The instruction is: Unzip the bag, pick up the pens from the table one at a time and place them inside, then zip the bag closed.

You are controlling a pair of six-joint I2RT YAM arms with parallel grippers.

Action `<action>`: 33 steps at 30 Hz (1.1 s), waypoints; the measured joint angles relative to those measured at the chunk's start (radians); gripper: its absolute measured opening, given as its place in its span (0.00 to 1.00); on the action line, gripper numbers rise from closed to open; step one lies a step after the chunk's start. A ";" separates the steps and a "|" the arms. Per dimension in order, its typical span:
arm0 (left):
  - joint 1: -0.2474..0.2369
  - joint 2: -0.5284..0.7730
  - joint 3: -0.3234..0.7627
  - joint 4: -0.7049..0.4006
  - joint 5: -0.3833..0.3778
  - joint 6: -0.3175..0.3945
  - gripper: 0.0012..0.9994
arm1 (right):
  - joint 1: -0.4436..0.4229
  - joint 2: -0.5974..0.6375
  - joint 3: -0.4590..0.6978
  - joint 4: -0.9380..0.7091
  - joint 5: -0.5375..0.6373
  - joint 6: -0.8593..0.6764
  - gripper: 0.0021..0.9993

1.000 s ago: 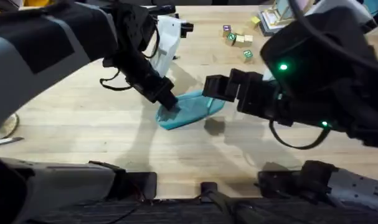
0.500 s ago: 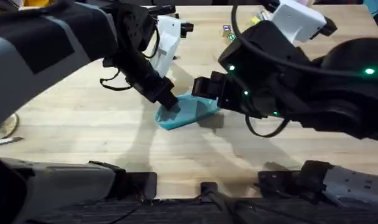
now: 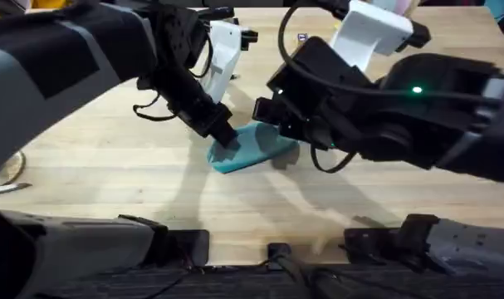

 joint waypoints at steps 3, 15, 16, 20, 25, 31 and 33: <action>0.000 0.000 0.000 0.000 0.000 0.000 0.04 | -0.008 0.020 0.000 0.006 0.004 0.000 1.00; 0.000 0.000 0.000 -0.001 0.000 0.000 0.04 | -0.010 0.043 0.000 0.073 0.017 0.004 0.94; 0.000 0.000 0.000 -0.001 0.000 0.000 0.04 | -0.010 0.050 0.000 0.074 0.017 0.004 0.93; 0.000 0.000 0.000 -0.001 0.000 0.000 0.04 | -0.010 0.070 0.000 0.074 0.017 0.005 0.88; 0.000 0.000 0.000 -0.002 0.000 0.000 0.04 | -0.010 0.070 0.000 0.076 0.017 0.039 0.87; 0.000 0.000 0.000 -0.002 0.000 0.000 0.04 | -0.010 0.094 0.000 0.072 0.014 0.052 0.77; 0.000 0.000 0.000 -0.002 0.001 0.000 0.04 | -0.010 0.094 0.000 0.071 0.012 0.053 0.71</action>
